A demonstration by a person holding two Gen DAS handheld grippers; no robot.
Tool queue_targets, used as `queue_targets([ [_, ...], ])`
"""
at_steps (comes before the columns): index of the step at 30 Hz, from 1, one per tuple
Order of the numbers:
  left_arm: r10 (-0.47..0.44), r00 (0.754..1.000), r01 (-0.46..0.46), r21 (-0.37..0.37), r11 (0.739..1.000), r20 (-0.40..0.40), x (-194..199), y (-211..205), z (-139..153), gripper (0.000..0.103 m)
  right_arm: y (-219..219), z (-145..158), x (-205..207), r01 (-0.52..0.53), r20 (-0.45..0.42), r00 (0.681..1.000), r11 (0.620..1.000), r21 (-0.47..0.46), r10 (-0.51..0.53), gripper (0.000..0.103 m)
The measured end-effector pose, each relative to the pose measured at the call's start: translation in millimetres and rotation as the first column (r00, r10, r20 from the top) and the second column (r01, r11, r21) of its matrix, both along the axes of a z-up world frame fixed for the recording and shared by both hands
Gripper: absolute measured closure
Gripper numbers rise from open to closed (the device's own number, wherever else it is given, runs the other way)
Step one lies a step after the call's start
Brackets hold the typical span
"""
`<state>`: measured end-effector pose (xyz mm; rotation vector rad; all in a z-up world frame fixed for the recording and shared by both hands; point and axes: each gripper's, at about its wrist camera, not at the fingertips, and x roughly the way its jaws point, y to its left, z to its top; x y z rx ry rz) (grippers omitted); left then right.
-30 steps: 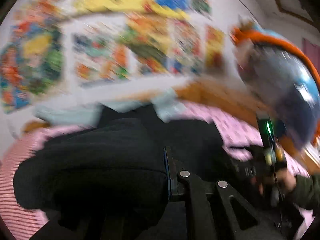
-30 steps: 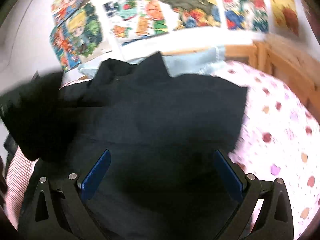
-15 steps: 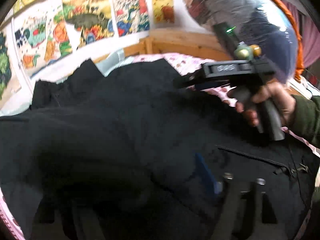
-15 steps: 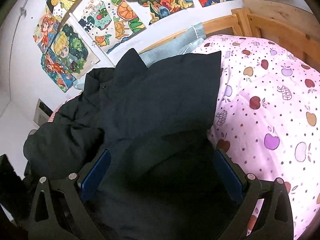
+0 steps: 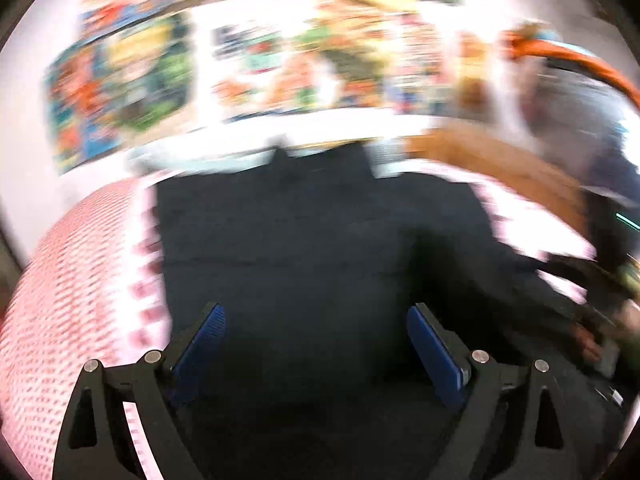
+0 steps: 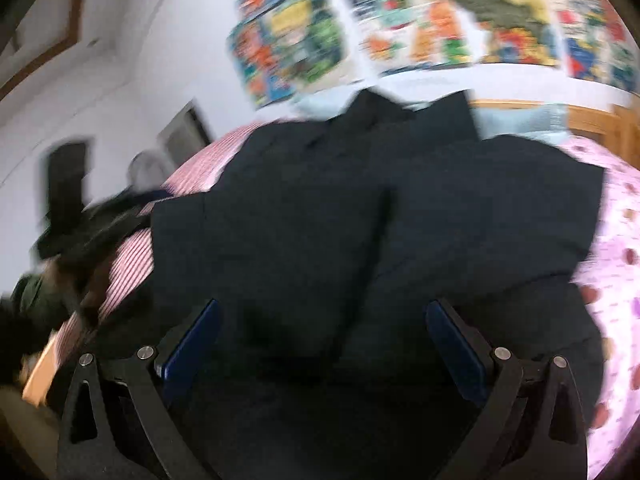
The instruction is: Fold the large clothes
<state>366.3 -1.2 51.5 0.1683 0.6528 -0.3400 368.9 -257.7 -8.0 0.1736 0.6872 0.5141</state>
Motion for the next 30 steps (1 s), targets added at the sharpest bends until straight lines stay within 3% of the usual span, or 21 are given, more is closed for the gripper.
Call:
queue_targets([
  [5,0.211,0.977,-0.208,0.063,0.976,-0.043,36.6,20.6,-23.6,0.011,36.1,6.6,-22.9,-0.082,-0.016,0.997,0.987,-0.141,0.08,0.003],
  [9,0.245,0.964,-0.246,0.002,0.969,-0.101,50.4,25.0,-34.1,0.011,62.3,14.9,-41.3,-0.068,0.01,0.997,0.971,-0.231,0.072,0.003],
  [14,0.25,0.959,-0.258,-0.044,0.965,-0.133,55.4,24.2,-40.1,0.011,109.6,-3.3,-20.8,-0.018,0.014,0.999,0.864,-0.503,0.029,0.003],
  [16,0.248,0.961,-0.255,-0.046,0.966,-0.125,55.0,26.0,-39.1,0.011,112.7,-0.9,-14.0,0.053,0.05,0.998,0.839,-0.542,-0.031,0.004],
  [17,0.248,0.962,-0.254,-0.04,0.966,-0.115,53.6,26.4,-37.2,0.011,109.7,5.3,-13.1,0.1,0.08,0.995,0.836,-0.54,-0.066,0.005],
  [18,0.25,0.962,-0.254,-0.032,0.967,-0.107,54.4,28.3,-37.0,0.011,105.2,13.0,-15.3,0.119,0.099,0.992,0.846,-0.519,-0.079,0.018],
  [19,0.25,0.963,-0.253,-0.021,0.967,-0.097,53.6,28.3,-35.3,0.011,98.9,21.0,-17.6,0.128,0.112,0.99,0.864,-0.487,-0.083,0.043],
  [20,0.25,0.965,-0.251,-0.009,0.968,-0.084,53.2,28.1,-33.1,0.011,92.8,28.4,-19.9,0.131,0.118,0.989,0.879,-0.458,-0.086,0.055],
  [21,0.252,0.965,-0.252,0.003,0.968,-0.068,52.6,27.7,-30.6,0.011,83.1,38.5,-21.7,0.151,0.126,0.986,0.89,-0.43,-0.106,0.064],
  [23,0.252,0.967,-0.251,0.018,0.968,-0.045,53.2,25.3,-26.4,0.011,56.0,56.9,-26.1,0.214,0.154,0.974,0.903,-0.371,-0.168,0.072],
  [25,0.251,0.968,-0.25,0.028,0.968,-0.025,54.3,22.6,-23.3,0.011,19.5,72.9,-30.2,0.278,0.163,0.957,0.921,-0.274,-0.241,0.091],
  [30,0.282,0.959,-0.281,0.07,0.957,-0.011,62.4,10.9,-30.2,0.011,-53.8,85.9,-32.3,0.444,0.18,0.892,0.88,-0.17,-0.415,0.092],
])
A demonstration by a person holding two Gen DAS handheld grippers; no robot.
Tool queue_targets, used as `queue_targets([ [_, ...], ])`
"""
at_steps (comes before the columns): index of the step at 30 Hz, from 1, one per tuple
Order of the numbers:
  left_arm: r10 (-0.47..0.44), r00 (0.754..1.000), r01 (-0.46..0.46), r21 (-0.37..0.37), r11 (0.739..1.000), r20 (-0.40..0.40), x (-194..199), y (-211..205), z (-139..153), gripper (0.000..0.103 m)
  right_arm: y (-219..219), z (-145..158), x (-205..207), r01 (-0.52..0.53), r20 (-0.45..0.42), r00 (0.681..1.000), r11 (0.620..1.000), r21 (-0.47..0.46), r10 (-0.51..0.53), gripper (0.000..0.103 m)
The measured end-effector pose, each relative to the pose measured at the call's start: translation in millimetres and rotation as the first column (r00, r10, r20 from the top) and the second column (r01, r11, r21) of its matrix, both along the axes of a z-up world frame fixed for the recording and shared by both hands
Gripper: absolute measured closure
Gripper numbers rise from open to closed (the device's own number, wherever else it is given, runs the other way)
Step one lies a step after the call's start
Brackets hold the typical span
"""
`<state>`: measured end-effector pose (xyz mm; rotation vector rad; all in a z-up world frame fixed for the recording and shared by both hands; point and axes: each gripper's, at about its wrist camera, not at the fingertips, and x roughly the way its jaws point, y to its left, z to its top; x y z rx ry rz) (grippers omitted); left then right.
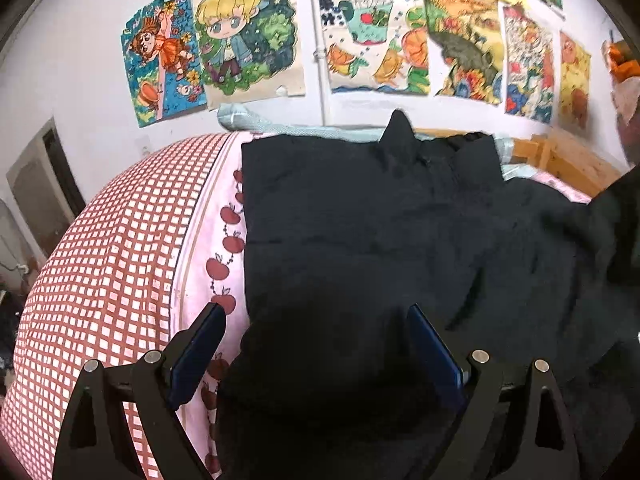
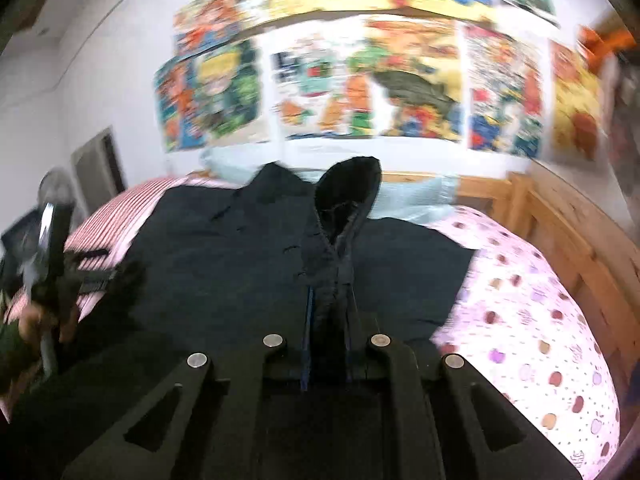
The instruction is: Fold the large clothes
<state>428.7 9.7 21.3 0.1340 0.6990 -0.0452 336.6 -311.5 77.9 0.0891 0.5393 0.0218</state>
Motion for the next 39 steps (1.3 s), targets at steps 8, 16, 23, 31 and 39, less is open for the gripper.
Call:
queue_targets([
  [8,0.066,0.994,-0.071,-0.059,0.996,-0.09,15.1,2.2,-24.7,0.011,-46.3,-84.5,62.5,0.107,-0.185,0.977,0.994,0.01,-0.103,0.085],
  [16,-0.123,0.986,0.117,0.063,0.991,0.109,-9.0,-38.4,7.5,0.011,-56.4,-42.5,57.4,0.127,-0.043,0.991,0.992,-0.022,-0.127,0.038],
  [23,-0.097,0.986,0.121,0.179,0.976,-0.135,47.4,-80.3,-43.7,0.009,-38.7,-98.9,116.6,0.03,-0.271,0.961,0.996,-0.079,-0.05,0.039],
  [31,-0.108,0.979,0.134,0.146,0.98,-0.172,64.0,-74.4,-73.3,0.0,-42.5,-140.5,130.2,0.014,-0.291,0.957,1.0,-0.01,-0.016,0.037],
  [39,-0.289,0.949,0.287,-0.029,0.957,-0.127,53.3,-48.0,-9.7,0.002,-62.4,-97.4,113.1,0.001,-0.235,0.971,0.986,0.165,0.038,0.033],
])
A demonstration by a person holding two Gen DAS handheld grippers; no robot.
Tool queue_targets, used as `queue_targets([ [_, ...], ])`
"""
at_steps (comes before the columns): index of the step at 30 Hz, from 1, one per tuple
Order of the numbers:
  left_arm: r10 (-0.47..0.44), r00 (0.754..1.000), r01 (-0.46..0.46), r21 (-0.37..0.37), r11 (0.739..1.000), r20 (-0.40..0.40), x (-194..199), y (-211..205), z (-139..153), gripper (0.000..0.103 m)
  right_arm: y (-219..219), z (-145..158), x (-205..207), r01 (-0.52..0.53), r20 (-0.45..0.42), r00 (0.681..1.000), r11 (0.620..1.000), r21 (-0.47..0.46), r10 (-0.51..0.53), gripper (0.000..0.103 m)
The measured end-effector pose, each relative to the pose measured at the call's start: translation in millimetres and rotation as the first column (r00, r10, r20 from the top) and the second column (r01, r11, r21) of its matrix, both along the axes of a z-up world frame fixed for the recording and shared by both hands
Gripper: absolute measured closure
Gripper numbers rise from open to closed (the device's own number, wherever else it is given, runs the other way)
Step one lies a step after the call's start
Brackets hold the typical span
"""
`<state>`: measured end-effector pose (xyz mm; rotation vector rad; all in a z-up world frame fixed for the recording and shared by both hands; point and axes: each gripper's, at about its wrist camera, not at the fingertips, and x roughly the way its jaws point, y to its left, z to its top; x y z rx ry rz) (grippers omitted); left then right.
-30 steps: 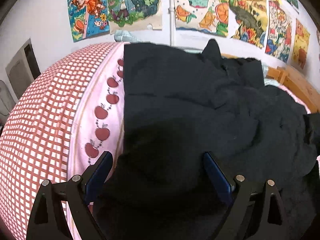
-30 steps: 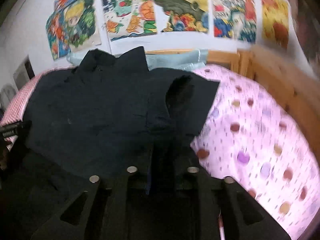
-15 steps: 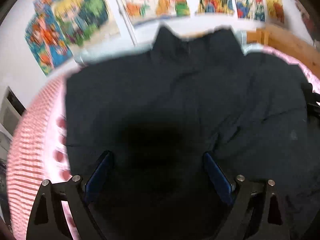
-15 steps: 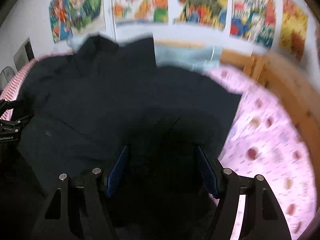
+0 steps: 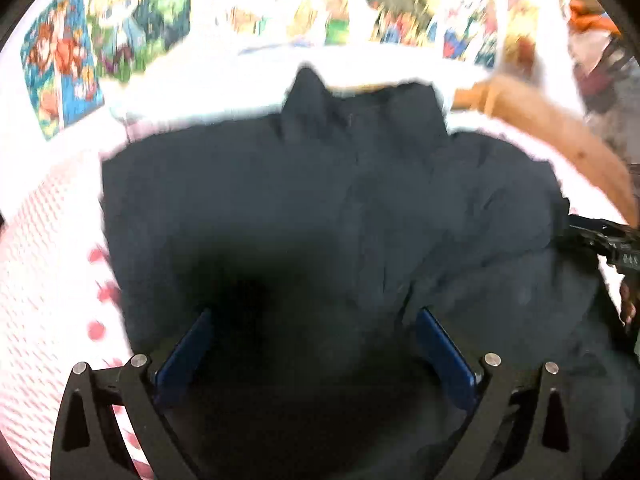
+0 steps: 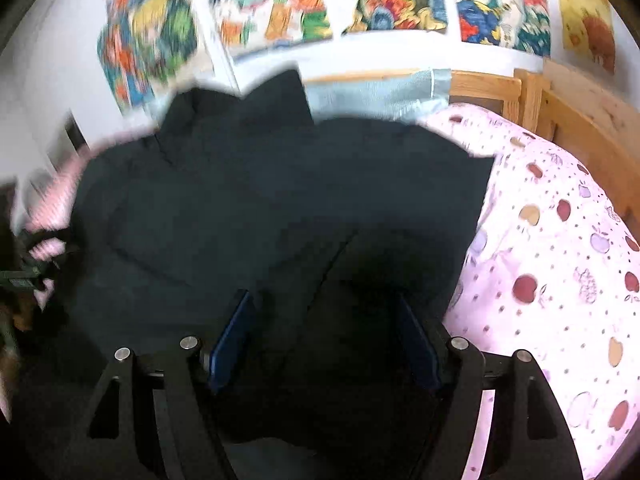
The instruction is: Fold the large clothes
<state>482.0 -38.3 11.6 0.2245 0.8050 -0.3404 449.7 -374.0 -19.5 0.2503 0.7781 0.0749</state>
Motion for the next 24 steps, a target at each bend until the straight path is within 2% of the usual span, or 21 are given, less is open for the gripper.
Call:
queue_targets([
  [3,-0.01,0.998,0.01,-0.001,1.0,0.062,24.7,3.1,36.5,0.001,-15.9,33.8,19.8,0.021,0.046,0.999,0.996,0.091,-0.025,0.016],
  [7,0.019,0.999,-0.017,-0.072,0.997,0.03,90.2,0.3,58.1,0.001,-19.8,50.1,70.6,0.045,0.025,0.999,0.993,0.112,-0.048,0.016],
  [10,0.031,0.998,-0.038,-0.167,0.985,-0.048,133.3,-3.9,58.7,0.001,-12.0,50.3,111.4,0.109,-0.032,0.994,0.989,0.098,-0.106,0.016],
  [12,0.061,0.995,-0.077,-0.201,0.977,-0.082,155.6,-6.4,55.5,0.001,-7.2,51.8,133.6,0.13,-0.061,0.99,0.985,0.113,-0.124,0.016],
  [14,0.067,0.992,-0.088,-0.209,0.974,-0.105,172.1,-9.7,51.1,0.001,-6.3,50.2,148.6,0.14,-0.072,0.989,0.982,0.129,-0.132,0.016],
  [18,0.074,0.991,-0.097,-0.221,0.97,-0.109,197.6,-20.7,47.5,0.001,4.6,49.6,169.2,0.136,-0.08,0.988,0.987,0.088,-0.129,0.016],
  [21,0.085,0.99,-0.108,-0.227,0.968,-0.109,214.4,-26.5,45.3,0.001,5.4,50.6,185.4,0.132,-0.078,0.989,0.987,0.089,-0.126,0.016],
  [24,0.147,0.986,-0.16,-0.187,0.969,-0.085,225.8,-33.7,42.1,0.001,3.6,51.5,203.3,0.151,-0.065,0.987,0.983,0.11,-0.144,0.016],
])
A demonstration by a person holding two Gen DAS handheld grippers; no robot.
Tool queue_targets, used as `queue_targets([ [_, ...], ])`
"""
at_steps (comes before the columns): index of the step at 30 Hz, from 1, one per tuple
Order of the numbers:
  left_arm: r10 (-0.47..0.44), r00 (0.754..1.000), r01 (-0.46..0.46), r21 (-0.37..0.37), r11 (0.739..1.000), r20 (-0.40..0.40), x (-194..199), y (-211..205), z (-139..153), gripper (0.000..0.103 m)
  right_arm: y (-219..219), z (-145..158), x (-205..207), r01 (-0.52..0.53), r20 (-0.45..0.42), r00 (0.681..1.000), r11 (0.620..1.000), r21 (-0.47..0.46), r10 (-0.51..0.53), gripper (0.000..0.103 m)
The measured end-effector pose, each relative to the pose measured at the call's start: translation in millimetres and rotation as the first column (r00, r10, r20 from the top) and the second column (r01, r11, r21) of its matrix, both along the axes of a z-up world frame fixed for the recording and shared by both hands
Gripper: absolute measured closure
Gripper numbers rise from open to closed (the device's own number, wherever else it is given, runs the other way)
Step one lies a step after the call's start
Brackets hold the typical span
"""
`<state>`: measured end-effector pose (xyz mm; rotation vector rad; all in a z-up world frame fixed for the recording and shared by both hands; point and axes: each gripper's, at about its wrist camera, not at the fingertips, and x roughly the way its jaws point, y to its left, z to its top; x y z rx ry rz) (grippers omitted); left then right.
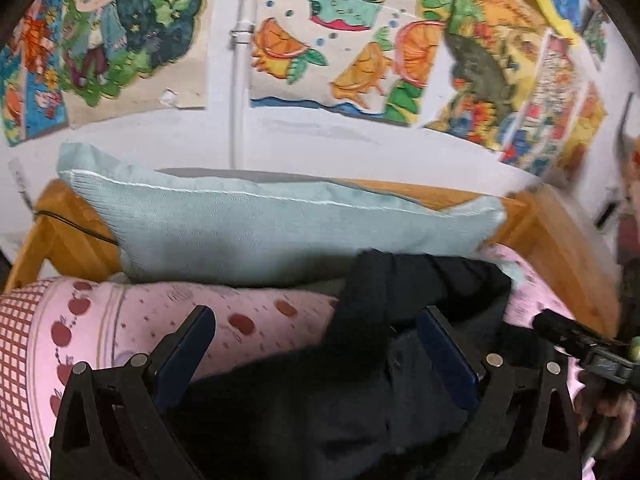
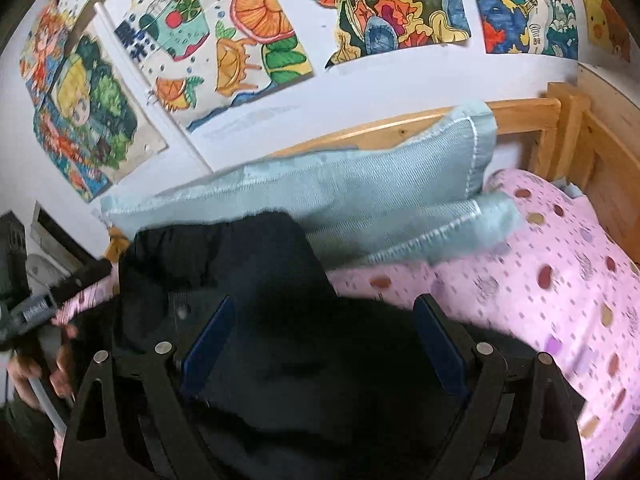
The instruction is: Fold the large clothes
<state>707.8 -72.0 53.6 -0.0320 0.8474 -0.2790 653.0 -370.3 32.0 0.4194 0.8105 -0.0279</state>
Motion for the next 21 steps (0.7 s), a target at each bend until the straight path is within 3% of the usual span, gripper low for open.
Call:
queue_targets([
  [4,0.001,0.998,-0.005,0.062,0.998,0.058,6.0,-10.2,-9.5,0.002,0.2,0.7,18.3,0.055,0.049,0.997,0.998,0.022,-0.056,0.016],
  [6,0.001,0.998,-0.004,0.052,0.999,0.063,9.8,-11.6,-14.0,0.011,0.3,-1.7,26.4,0.055,0.069,0.996,0.998,0.042,-0.058,0.016],
  [8,-0.019,0.999,0.018,0.022,1.0,0.044,15.0,-13.4,-16.5,0.04,3.1,-5.4,39.1,0.049,0.072,0.996,0.998,0.05,-0.053,0.02],
  [9,-0.032,0.999,0.032,0.002,0.999,0.033,17.5,-14.7,-17.4,0.048,5.4,-6.7,43.1,0.042,0.074,0.996,0.998,0.052,-0.045,0.034],
  [10,-0.046,0.999,0.047,-0.015,0.999,0.025,19.2,-16.0,-18.2,0.061,8.4,-8.8,46.9,0.024,0.073,0.997,0.998,0.058,-0.028,0.045],
  [11,-0.078,0.997,0.078,-0.041,0.996,0.017,20.5,-18.0,-18.3,0.08,12.1,-10.5,50.9,0.003,0.068,0.998,0.998,0.065,-0.008,0.05],
  [12,-0.099,0.995,0.1,-0.059,0.993,0.015,20.1,-19.9,-18.1,0.087,17.8,-12.3,54.0,-0.016,0.059,0.998,0.998,0.06,0.013,0.064],
  [13,-0.116,0.993,0.117,-0.065,0.991,0.021,18.4,-21.6,-16.5,0.089,23.8,-12.5,54.8,-0.027,0.053,0.998,0.999,0.034,0.026,0.079],
  [15,-0.1,0.993,0.102,-0.038,0.994,0.07,9.7,-22.9,-11.6,0.093,28.9,-8.6,50.1,-0.025,0.061,0.998,0.999,-0.024,0.027,0.089],
  [17,-0.044,0.991,0.044,0.007,0.999,0.126,-6.9,-18.8,-4.4,0.095,24.6,2.1,31.9,-0.032,0.133,0.991,0.999,-0.009,0.033,0.092],
  [21,-0.037,0.979,0.031,0.03,0.999,0.201,-48.4,-5.4,16.3,0.096,13.5,19.7,-15.3,-0.051,0.249,0.968,0.998,0.039,0.039,0.095],
])
